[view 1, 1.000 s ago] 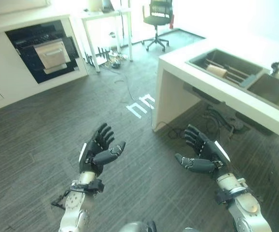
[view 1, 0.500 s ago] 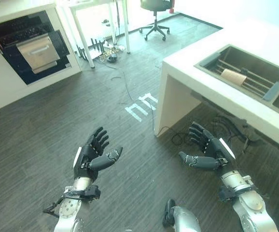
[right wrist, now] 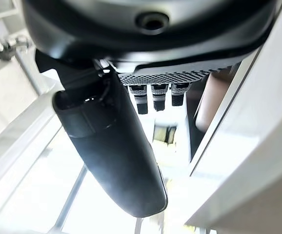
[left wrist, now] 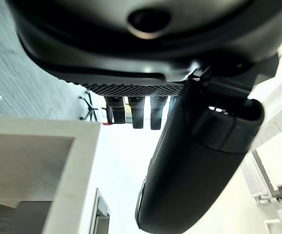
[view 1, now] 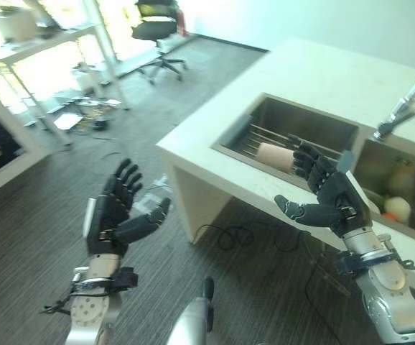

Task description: Place the dishes in the dishwasher.

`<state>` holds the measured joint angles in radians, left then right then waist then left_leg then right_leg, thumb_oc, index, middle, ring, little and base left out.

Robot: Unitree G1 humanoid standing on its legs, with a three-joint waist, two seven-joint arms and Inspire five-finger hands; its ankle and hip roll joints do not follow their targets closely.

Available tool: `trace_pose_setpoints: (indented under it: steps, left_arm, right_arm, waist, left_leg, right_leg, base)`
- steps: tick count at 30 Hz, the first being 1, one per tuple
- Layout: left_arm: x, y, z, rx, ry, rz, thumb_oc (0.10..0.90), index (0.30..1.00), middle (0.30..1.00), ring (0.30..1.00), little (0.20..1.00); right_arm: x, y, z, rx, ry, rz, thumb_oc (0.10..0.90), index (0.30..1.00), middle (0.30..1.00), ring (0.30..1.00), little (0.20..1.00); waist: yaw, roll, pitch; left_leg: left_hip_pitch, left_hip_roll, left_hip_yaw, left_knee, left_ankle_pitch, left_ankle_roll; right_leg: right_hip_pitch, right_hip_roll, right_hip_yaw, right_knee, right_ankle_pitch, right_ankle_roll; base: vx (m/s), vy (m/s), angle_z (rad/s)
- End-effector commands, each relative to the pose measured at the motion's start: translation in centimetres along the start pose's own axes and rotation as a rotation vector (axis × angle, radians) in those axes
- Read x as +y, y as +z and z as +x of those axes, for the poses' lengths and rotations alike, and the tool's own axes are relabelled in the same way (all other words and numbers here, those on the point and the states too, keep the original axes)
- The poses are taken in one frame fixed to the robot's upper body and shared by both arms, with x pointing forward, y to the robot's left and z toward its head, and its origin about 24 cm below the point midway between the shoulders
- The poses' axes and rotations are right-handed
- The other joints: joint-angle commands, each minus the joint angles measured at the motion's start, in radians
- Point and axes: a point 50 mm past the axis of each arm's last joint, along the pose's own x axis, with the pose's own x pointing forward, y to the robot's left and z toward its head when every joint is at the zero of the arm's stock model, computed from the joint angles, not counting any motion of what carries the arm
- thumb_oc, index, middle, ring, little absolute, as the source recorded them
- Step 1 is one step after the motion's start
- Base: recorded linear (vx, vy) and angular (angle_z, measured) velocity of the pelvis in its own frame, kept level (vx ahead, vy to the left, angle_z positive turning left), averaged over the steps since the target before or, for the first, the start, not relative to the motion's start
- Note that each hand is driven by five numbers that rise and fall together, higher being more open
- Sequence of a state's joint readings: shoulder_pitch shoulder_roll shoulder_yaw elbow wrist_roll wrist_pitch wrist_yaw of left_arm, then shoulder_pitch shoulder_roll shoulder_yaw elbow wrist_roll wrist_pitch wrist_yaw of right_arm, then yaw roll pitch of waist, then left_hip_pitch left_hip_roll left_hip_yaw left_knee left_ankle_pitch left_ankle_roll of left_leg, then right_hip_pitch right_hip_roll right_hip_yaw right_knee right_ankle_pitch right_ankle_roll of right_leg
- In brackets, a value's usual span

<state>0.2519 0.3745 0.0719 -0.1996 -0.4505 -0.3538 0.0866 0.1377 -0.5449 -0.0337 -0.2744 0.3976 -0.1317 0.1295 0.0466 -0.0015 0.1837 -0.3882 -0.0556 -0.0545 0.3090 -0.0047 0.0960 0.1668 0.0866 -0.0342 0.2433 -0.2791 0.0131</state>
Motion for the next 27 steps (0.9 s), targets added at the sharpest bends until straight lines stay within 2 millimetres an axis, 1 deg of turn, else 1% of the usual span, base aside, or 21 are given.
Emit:
trace_pose_setpoints:
  steps: [1,3,5,6,7,8,10,11,12,14,16,17,21,24,27]
  left_arm:
    - [-2.2,6.9,2.9,-0.434,-0.12,-0.024,0.8,0.9,0.9,0.9,0.9]
    - [-2.9,7.2,3.6,-0.448,-0.16,-0.029,0.8,0.9,0.9,0.9,0.9]
    - [-3.6,7.4,4.0,-0.457,-0.213,-0.019,0.8,0.9,0.9,0.9,0.9]
    - [-3.8,7.6,3.9,-0.464,-0.237,-0.013,0.8,0.9,0.9,0.9,0.9]
    - [-3.7,7.7,3.8,-0.464,-0.244,-0.017,0.8,0.9,0.9,0.9,0.9]
    - [-3.6,7.8,3.7,-0.47,-0.241,-0.016,0.8,0.9,0.9,0.9,0.9]
    - [-3.7,8.3,3.7,-0.494,-0.23,-0.002,0.8,0.9,0.9,0.9,0.9]
    - [-3.7,8.5,3.7,-0.5,-0.228,0.001,0.8,0.9,0.9,0.9,0.9]
    - [-3.7,8.7,3.8,-0.506,-0.232,-0.001,0.8,0.9,0.9,0.9,0.9]
    - [-3.7,8.8,3.8,-0.505,-0.254,-0.018,0.8,0.9,0.9,0.9,0.9]
    - [-4.1,8.9,3.8,-0.509,-0.287,-0.024,0.8,0.9,0.9,0.9,0.9]
    - [-4.6,9.0,3.7,-0.517,-0.31,-0.016,0.8,0.9,0.9,0.9,0.9]
    - [-5.5,9.0,3.8,-0.514,-0.33,0.031,0.8,0.9,0.9,0.9,0.9]
    - [-5.8,8.9,3.9,-0.508,-0.354,0.082,0.8,0.9,0.9,0.9,0.9]
    - [-6.0,8.6,4.4,-0.484,-0.397,0.161,0.8,0.9,0.9,0.9,0.9]
  right_arm:
    - [-0.7,5.9,0.8,-0.34,-0.024,0.024,0.8,0.9,0.9,0.9,0.9]
    - [-0.8,6.1,0.4,-0.347,-0.052,0.029,0.8,0.9,0.9,0.9,0.9]
    - [-1.1,5.9,0.2,-0.356,-0.113,0.054,0.8,0.9,0.9,0.9,0.9]
    - [-1.1,5.6,0.0,-0.357,-0.144,0.091,0.8,0.9,0.9,0.9,0.9]
    - [-0.8,5.3,0.0,-0.354,-0.151,0.114,0.8,0.9,0.9,0.9,0.9]
    - [-0.6,5.2,0.0,-0.353,-0.145,0.119,0.8,0.9,0.9,0.9,0.9]
    - [0.0,5.1,0.1,-0.357,-0.127,0.135,0.8,0.9,0.9,0.9,0.9]
    - [0.0,5.2,0.2,-0.359,-0.124,0.142,0.8,0.9,0.9,0.9,0.9]
    - [0.0,5.2,0.4,-0.364,-0.125,0.153,0.8,0.9,0.9,0.9,0.9]
    - [-0.1,5.1,0.6,-0.362,-0.132,0.166,0.8,0.9,0.9,0.9,0.9]
    - [-0.1,5.2,0.8,-0.365,-0.135,0.166,0.8,0.9,0.9,0.9,0.9]
    - [0.0,5.2,0.8,-0.367,-0.139,0.164,0.8,0.9,0.9,0.9,0.9]
    - [-0.2,5.3,1.2,-0.354,-0.152,0.161,0.8,0.9,0.9,0.9,0.9]
    - [0.0,5.4,1.4,-0.355,-0.14,0.152,0.8,0.9,0.9,0.9,0.9]
    - [-0.2,5.1,1.7,-0.336,-0.135,0.144,0.8,0.9,0.9,0.9,0.9]
  waist:
    - [-0.021,-0.016,-0.06]
    - [-0.039,-0.017,-0.077]
    - [-0.051,-0.019,-0.084]
    - [-0.058,-0.012,-0.085]
    - [-0.064,0.001,-0.079]
    - [-0.067,0.008,-0.071]
    - [-0.06,0.006,-0.057]
    - [-0.055,0.002,-0.053]
    - [-0.049,-0.006,-0.048]
    - [-0.044,-0.019,-0.044]
    - [-0.052,-0.027,-0.042]
    - [-0.058,-0.032,-0.042]
    - [-0.062,-0.043,-0.064]
    - [-0.067,-0.037,-0.075]
    - [-0.079,-0.025,-0.088]
  left_leg:
    - [0.167,0.075,0.044,-0.009,-0.089,-0.137]
    - [0.193,0.065,0.06,-0.009,-0.112,-0.119]
    - [0.211,0.043,0.055,-0.009,-0.124,-0.095]
    - [0.225,0.035,0.053,-0.009,-0.131,-0.079]
    - [0.243,0.04,0.051,-0.009,-0.136,-0.072]
    - [0.254,0.046,0.058,-0.009,-0.14,-0.071]
    - [0.271,0.069,0.108,-0.009,-0.157,-0.074]
    - [0.277,0.073,0.121,-0.009,-0.161,-0.076]
    - [0.285,0.079,0.144,-0.009,-0.169,-0.08]
    - [0.295,0.084,0.179,-0.009,-0.185,-0.084]
    - [0.303,0.083,0.19,-0.009,-0.201,-0.081]
    - [0.306,0.082,0.19,-0.009,-0.209,-0.078]
    - [0.311,0.088,0.213,-0.009,-0.22,-0.08]
    - [0.318,0.093,0.222,-0.009,-0.226,-0.083]
    - [0.325,0.107,0.244,-0.009,-0.229,-0.091]
  right_leg:
    - [-0.193,-0.145,-0.054,0.057,0.102,0.062]
    - [-0.184,-0.165,-0.065,0.057,0.109,0.076]
    - [-0.163,-0.176,-0.072,0.057,0.14,0.085]
    - [-0.137,-0.171,-0.098,0.057,0.208,0.096]
    - [-0.137,-0.16,-0.128,0.07,0.272,0.101]
    - [-0.152,-0.161,-0.146,0.102,0.285,0.1]
    - [-0.165,-0.19,-0.212,0.065,0.28,0.097]
    - [-0.169,-0.202,-0.227,0.057,0.276,0.098]
    - [-0.185,-0.231,-0.25,0.057,0.26,0.101]
    - [-0.226,-0.266,-0.257,0.057,0.246,0.108]
    - [-0.273,-0.279,-0.236,0.057,0.25,0.114]
    - [-0.293,-0.277,-0.216,0.057,0.237,0.117]
    - [-0.312,-0.263,-0.205,0.057,0.198,0.121]
    - [-0.313,-0.247,-0.19,0.057,0.187,0.113]
    - [-0.314,-0.233,-0.18,0.057,0.179,0.108]
  base:
    - [0.19,0.299,-0.69]
    - [0.23,0.319,-0.27]
    - [0.3,0.358,0.16]
    - [0.33,0.377,0.17]
    - [0.25,0.303,0.18]
    - [0.14,0.203,-0.2]
    - [0.05,0.075,-0.59]
    - [0.02,-0.027,-0.77]
    - [0.01,-0.055,-0.84]
    - [0.03,-0.095,-0.73]
    - [0.05,-0.137,-0.94]
    - [0.06,-0.187,-0.62]
    - [0.07,-0.24,0.22]
    - [0.08,-0.187,0.02]
    - [0.07,-0.193,-0.27]
